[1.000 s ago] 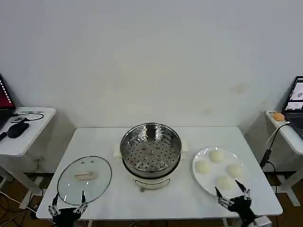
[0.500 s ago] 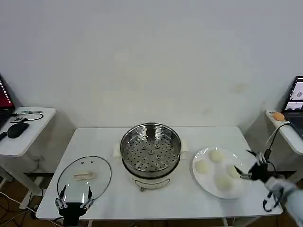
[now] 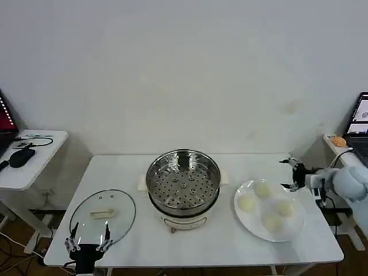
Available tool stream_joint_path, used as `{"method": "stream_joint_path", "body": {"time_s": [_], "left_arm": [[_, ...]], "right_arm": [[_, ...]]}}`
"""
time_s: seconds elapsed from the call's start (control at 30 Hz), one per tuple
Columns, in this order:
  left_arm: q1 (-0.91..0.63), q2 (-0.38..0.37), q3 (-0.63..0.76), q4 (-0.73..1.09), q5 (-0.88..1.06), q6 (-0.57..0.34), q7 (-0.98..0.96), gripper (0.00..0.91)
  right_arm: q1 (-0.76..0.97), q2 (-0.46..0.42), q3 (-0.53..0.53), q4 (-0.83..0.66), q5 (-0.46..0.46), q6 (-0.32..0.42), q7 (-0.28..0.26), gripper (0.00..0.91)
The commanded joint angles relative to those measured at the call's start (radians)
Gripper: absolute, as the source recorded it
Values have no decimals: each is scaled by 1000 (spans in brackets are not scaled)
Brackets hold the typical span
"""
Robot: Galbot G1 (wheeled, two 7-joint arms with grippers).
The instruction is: Take steamed baozi put them in steamer then cover it.
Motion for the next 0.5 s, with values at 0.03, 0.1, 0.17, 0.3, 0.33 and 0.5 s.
{"method": "stream_joint_path", "body": {"time_s": [0.03, 0.1, 0.17, 0.3, 0.33, 0.5], "left_arm": [[-17, -4, 2, 13, 16, 5, 7, 907], [-21, -5, 5, 15, 20, 5, 9, 907], [-27, -7, 5, 18, 25, 5, 10, 907], [-32, -11, 5, 17, 34, 5, 11, 907], [-31, -11, 5, 17, 35, 5, 12, 907], [-33, -14, 6, 16, 40, 4, 12, 907]], "right_arm": [[336, 62, -405, -211, 86, 9, -171, 907], [353, 94, -438, -243, 95, -13, -164, 907], [361, 121, -462, -264, 101, -27, -159, 907], [359, 158, -487, -310, 104, -85, -144, 907], [357, 163, -498, -317, 107, -102, -144, 907], [358, 170, -537, -334, 110, -142, -142, 907]]}}
